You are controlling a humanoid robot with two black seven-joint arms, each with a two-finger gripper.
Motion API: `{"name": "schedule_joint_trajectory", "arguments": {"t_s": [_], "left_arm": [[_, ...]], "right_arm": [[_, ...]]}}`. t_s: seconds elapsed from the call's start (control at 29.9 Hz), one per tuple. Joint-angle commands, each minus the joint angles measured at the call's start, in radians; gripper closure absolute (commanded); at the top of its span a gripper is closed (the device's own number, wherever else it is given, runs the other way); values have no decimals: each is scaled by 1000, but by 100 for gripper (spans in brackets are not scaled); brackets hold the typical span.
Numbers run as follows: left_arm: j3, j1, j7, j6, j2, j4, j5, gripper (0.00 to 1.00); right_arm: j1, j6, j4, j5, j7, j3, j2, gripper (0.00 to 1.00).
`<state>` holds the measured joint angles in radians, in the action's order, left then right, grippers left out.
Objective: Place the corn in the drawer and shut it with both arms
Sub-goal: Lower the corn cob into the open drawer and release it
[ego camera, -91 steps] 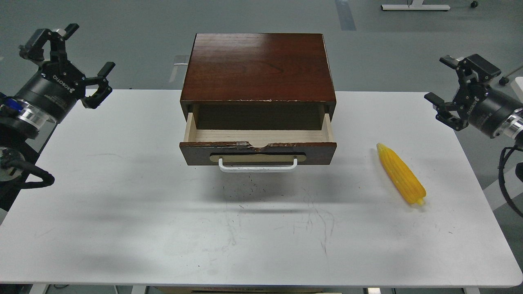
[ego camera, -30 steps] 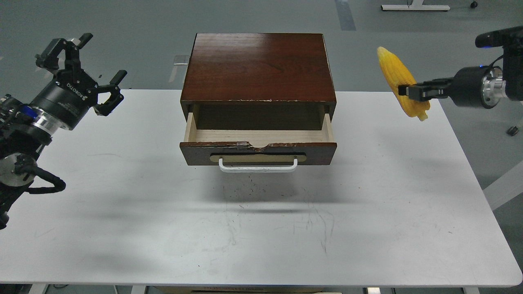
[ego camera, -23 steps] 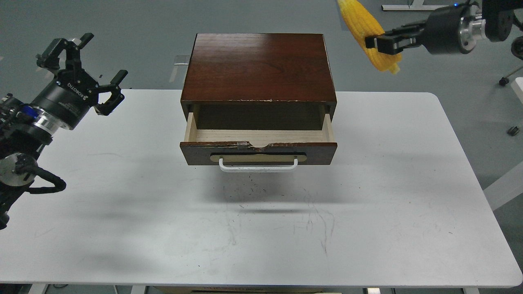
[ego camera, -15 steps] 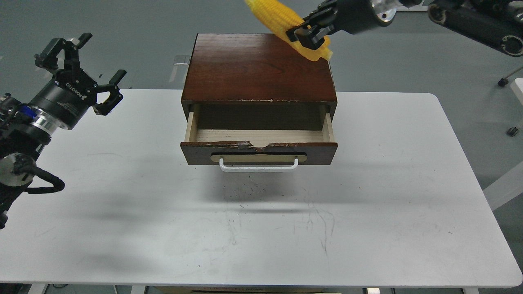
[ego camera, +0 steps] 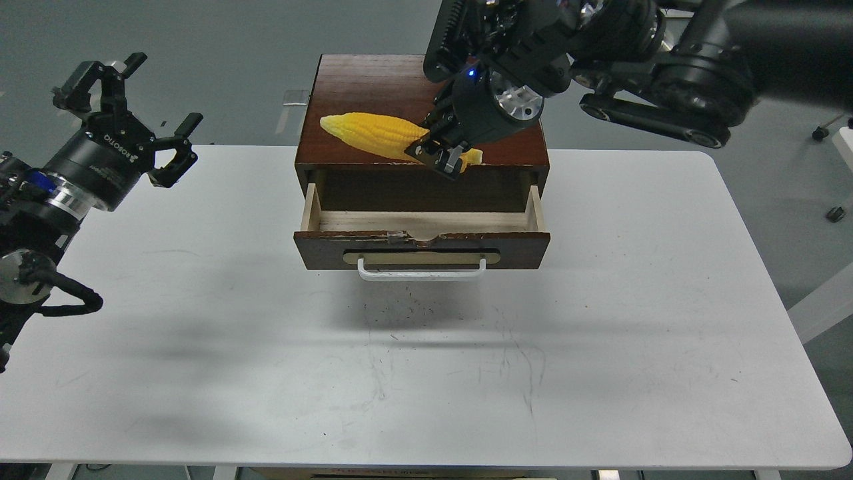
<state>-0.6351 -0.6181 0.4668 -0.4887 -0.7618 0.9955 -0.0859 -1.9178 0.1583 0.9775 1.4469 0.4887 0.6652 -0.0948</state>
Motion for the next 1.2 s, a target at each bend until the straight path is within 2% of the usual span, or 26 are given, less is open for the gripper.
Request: {"name": "schedule_joint_trajectory", "arguments": {"t_s": [0.0, 0.27, 0.4, 0.6, 0.7, 0.77, 0.84, 1.07, 1.17], "left_arm": [[0, 0, -1, 0, -5, 0, 0, 2], [0, 1, -1, 0, -7, 0, -2, 2], [0, 1, -1, 0, -8, 0, 0, 2], [0, 8, -1, 0, -8, 0, 0, 2], [0, 12, -1, 0, -8, 0, 0, 2], [0, 12, -1, 0, -8, 0, 0, 2], [0, 12, -1, 0, -10, 0, 0, 2], [0, 12, -1, 0, -8, 0, -1, 2], [0, 12, -1, 0, -8, 0, -1, 2]], "right_arm": [[13, -43, -5, 3, 0, 39, 30, 85], [46, -49, -5, 20, 0, 63, 61, 85], [57, -49, -7, 20, 0, 80, 64, 79], [75, -49, -7, 20, 0, 80, 64, 63], [75, -49, -7, 20, 0, 80, 64, 49], [75, -51, -7, 20, 0, 80, 64, 48], [75, -51, -7, 20, 0, 80, 64, 40], [72, -71, -3, 17, 0, 77, 56, 29], [59, -74, 3, 7, 0, 65, 32, 18]]}}
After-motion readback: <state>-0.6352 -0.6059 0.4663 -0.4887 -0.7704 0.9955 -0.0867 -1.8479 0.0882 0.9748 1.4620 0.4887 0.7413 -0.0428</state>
